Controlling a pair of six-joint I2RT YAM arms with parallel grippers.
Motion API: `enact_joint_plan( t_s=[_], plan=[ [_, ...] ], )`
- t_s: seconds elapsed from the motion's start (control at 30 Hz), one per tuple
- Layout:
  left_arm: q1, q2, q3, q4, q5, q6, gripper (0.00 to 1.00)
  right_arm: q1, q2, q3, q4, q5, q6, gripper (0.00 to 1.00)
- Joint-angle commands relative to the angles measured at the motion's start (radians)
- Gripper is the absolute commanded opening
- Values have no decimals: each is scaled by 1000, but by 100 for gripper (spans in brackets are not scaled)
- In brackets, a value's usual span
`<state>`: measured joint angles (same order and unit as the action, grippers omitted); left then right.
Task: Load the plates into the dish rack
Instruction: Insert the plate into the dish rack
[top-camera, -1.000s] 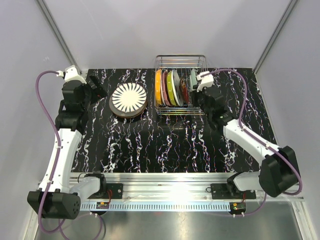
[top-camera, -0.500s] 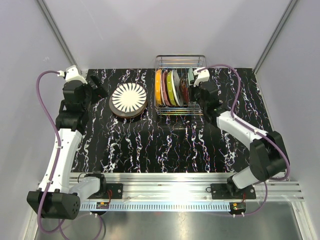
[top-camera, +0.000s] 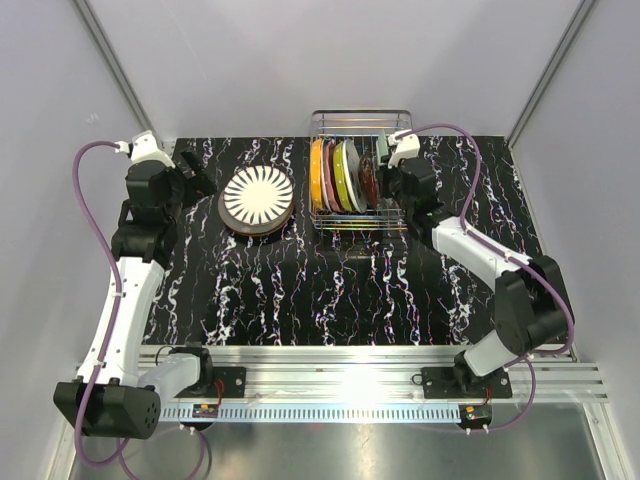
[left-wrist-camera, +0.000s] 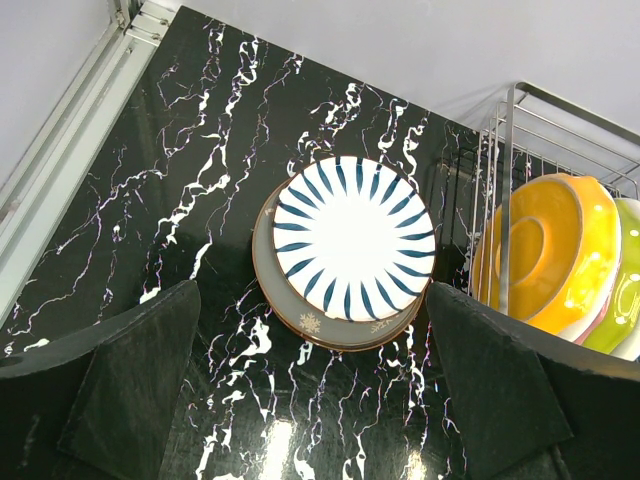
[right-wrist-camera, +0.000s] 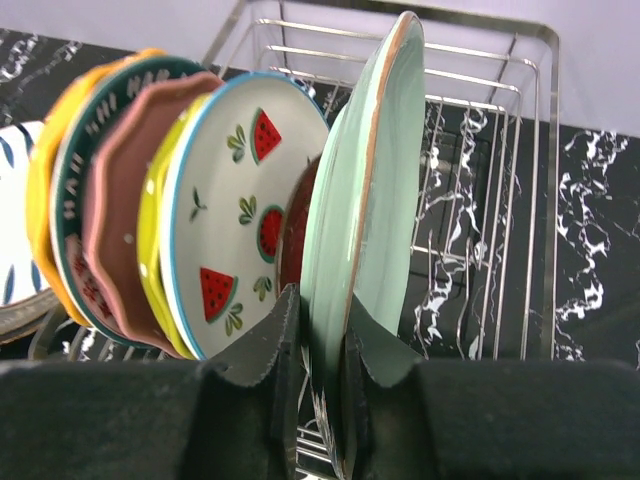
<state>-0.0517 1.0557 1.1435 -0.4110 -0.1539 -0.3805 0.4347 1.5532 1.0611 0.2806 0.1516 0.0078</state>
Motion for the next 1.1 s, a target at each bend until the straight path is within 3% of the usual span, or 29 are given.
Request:
enact_joint_plan(
  t_s=[0.0,0.23,0.7,1.07],
  plan=[
    [-4,-5,35,28,-10,12,99,6,-79,125,141,-38,-2,0],
    [-4,-5,35,29,-9,11,99,4,-94,146,127,-50,3,0],
    [-4,-3,36,28,-9,12,99,-2,37,123,149,-73,55,0],
    [-4,6,41,24,-3,11,99,-2,108,105,154,-7,31,1]
  ],
)
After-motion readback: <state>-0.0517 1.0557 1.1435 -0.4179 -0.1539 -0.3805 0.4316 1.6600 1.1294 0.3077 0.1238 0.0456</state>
